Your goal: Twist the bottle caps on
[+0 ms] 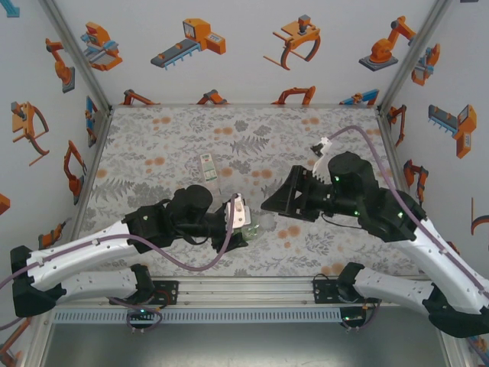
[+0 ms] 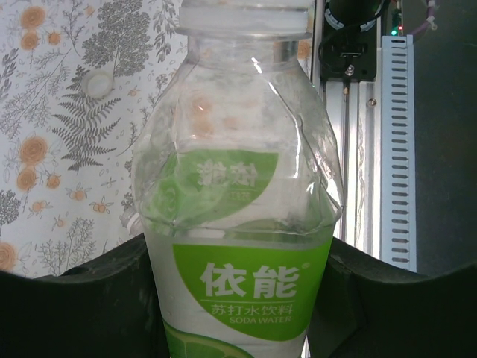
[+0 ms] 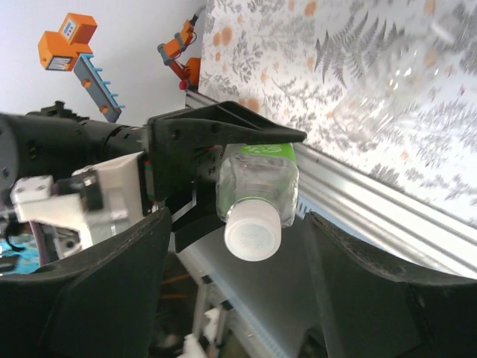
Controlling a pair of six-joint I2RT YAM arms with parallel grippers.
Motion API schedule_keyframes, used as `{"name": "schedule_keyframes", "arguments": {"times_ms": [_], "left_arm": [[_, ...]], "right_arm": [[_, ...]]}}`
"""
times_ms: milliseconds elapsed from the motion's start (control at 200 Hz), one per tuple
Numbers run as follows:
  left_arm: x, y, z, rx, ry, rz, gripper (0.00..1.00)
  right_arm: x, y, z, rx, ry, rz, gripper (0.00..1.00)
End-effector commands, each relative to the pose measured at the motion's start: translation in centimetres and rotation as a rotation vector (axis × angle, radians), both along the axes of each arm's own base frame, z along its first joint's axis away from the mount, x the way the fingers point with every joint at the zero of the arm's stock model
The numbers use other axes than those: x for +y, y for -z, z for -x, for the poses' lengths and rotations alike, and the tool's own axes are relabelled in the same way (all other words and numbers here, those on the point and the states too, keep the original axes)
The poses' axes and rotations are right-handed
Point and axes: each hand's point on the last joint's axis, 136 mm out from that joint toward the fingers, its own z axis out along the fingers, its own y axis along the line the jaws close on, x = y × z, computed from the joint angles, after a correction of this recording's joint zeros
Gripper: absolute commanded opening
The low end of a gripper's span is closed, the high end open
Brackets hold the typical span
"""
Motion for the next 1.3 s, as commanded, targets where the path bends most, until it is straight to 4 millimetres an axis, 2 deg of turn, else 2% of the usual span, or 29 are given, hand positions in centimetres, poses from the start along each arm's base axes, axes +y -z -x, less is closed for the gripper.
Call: {"name": "schedule_keyframes", "arguments": {"times_ms": [0,80,155,275,461,536,766,1092,1297], "left_arm": [[-0.1,-2.1,0.7,-0.013,0.033,0.065,0.0],[0.0,-2.2,0.8,-0.012,0.035,0.067,0.0],[0.1,-2.2,0.8,-0.008,0.036,0.069,0.0],[0.2,-2.1,1.1,0.0,0.048,0.066,0.0],[0.3,-2.3,1.6,0.01,0.067,0.072,0.0],[0.3,-2.5,1.7,0.011,0.071,0.078,0.0],[0.4,-2.4,1.6,0.012,0.064,0.076,0.0],[0.2,-2.2,1.4,0.011,0.063,0.07,0.0],[0.1,-2.0,1.5,0.021,0.066,0.065,0.0]], "right_arm": [[-1.3,-0.6,-0.4,-0.209,-0.06,0.134,0.66],[-0.9,-1.8,-0.4,-0.359,-0.134,0.151,0.63],[0.0,-3.5,0.4,-0.541,-0.247,0.123,0.59],[1.1,-5.3,3.0,-0.814,-0.469,0.093,0.59],[2.1,-4.1,7.0,-1.095,-0.838,0.097,0.58],[2.3,-3.7,8.1,-1.181,-0.938,0.073,0.58],[3.0,-2.9,8.1,-1.247,-0.983,0.053,0.58],[3.3,-1.3,8.1,-1.214,-0.981,0.041,0.45],[3.3,-1.6,7.9,-1.221,-0.95,0.036,0.47]]}}
